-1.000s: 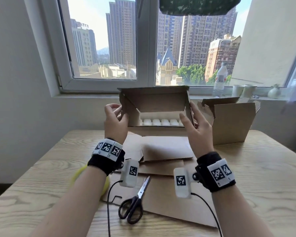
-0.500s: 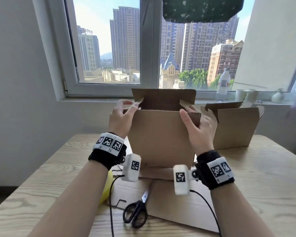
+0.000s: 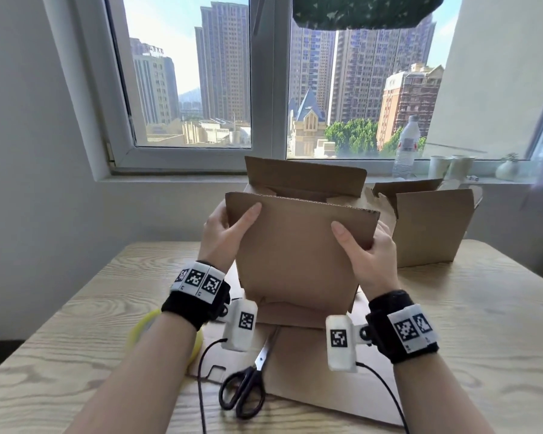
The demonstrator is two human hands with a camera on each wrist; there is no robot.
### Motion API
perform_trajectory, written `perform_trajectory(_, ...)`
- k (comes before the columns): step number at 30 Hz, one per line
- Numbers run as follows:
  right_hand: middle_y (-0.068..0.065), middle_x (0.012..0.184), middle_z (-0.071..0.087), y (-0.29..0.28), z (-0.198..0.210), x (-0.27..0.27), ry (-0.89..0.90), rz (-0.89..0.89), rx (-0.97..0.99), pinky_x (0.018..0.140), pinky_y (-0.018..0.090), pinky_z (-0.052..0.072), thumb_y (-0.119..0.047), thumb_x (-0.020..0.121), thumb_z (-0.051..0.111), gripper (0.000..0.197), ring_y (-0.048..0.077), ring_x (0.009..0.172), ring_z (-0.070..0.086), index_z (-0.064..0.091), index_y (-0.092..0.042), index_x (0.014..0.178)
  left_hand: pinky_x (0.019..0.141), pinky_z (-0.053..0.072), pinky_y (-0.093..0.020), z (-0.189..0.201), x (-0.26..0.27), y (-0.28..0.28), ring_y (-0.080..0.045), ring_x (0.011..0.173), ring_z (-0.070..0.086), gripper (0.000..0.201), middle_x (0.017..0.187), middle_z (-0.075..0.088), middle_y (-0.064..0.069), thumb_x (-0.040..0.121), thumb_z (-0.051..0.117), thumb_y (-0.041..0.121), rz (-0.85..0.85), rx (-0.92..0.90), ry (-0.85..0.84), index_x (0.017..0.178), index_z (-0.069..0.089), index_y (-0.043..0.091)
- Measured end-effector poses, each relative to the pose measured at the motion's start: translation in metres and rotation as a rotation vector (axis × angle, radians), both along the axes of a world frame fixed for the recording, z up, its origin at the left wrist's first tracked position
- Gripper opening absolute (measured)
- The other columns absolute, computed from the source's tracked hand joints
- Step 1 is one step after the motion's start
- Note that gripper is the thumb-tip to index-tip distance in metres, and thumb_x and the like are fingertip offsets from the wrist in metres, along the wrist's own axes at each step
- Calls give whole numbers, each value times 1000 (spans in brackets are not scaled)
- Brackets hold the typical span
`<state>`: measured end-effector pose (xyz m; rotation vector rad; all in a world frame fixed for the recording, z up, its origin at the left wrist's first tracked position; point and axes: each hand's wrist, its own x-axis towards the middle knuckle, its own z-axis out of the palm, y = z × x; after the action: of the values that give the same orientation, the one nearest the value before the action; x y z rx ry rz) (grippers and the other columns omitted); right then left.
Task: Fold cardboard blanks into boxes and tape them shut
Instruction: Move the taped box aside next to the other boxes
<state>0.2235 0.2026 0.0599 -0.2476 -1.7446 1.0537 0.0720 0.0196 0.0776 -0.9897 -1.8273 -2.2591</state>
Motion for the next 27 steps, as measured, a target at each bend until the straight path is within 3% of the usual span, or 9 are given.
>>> perform_trajectory(3, -16, 94, 70, -3, 1, -1, 24, 16, -58, 90, 49, 53, -62, 81, 63, 11, 18, 102, 64, 69, -53, 83, 73, 48, -17, 3, 2, 2, -3, 85, 64, 29, 92, 73, 9, 82, 69, 45, 16, -5, 0, 97, 69, 21)
perform_trajectory(6, -9, 92, 72, -7, 3, -3, 69, -3, -140, 87, 44, 56, -50, 85, 69, 10, 10, 90, 69, 69, -42, 90, 69, 44, -13, 9, 5, 2, 6, 74, 59, 10, 78, 69, 20, 95, 62, 32, 96, -25, 56, 92, 65, 23)
perform_trajectory(8, -12, 90, 71, -8, 8, -4, 89, -24, -150, 87, 41, 56, -39, 88, 72, 10, 5, 86, 68, 64, -36, 93, 65, 41, -16, 16, 6, 0, 5, 68, 55, 18, 69, 64, 23, 96, 58, 40, 200, -25, 125, 85, 63, 26)
perform_trajectory(10, -14, 88, 68, -9, 11, -7, 82, -52, -121, 84, 39, 56, -38, 87, 73, 19, 2, 82, 66, 57, -30, 95, 65, 41, -26, 21, 3, -1, -3, 69, 56, 28, 69, 62, 18, 93, 56, 52, 349, -70, 183, 85, 63, 26)
perform_trajectory(12, -11, 94, 68, -10, 9, -14, 56, -79, -90, 86, 41, 55, -41, 86, 73, 31, 2, 86, 65, 51, -27, 103, 70, 42, -30, 22, 1, -1, -14, 76, 61, 28, 77, 65, 13, 94, 56, 51, 487, -188, 196, 91, 63, 24)
perform_trajectory(14, -1, 110, 69, -11, 2, -21, 4, -104, -63, 92, 45, 53, -54, 83, 70, 44, 14, 104, 65, 46, -36, 115, 78, 46, -34, 18, -1, -2, -24, 89, 65, 32, 90, 70, 4, 94, 56, 50, 573, -276, 185, 101, 63, 20)
perform_trajectory(17, 1, 117, 67, -16, -3, -29, -53, -110, -31, 95, 49, 50, -67, 78, 62, 57, 22, 110, 61, 46, -38, 125, 85, 44, -35, 11, -3, -6, -27, 102, 64, 36, 107, 71, -1, 93, 59, 48, 649, -299, 138, 113, 61, 18)
perform_trajectory(20, 2, 125, 63, -19, 1, -29, -70, -147, -60, 102, 43, 45, -47, 85, 71, 56, 20, 116, 56, 50, -28, 134, 90, 42, -34, 8, -2, -8, -21, 111, 61, 36, 119, 66, 5, 93, 62, 43, 651, -312, 151, 122, 57, 22)
perform_trajectory(27, -16, 130, 47, -19, 6, -31, -45, -180, -56, 98, 31, 46, -23, 83, 78, 61, 6, 109, 54, 48, -30, 136, 100, 43, -34, 12, -8, -5, -20, 114, 60, 42, 122, 66, 9, 92, 65, 26, 603, -375, 113, 132, 51, 24)
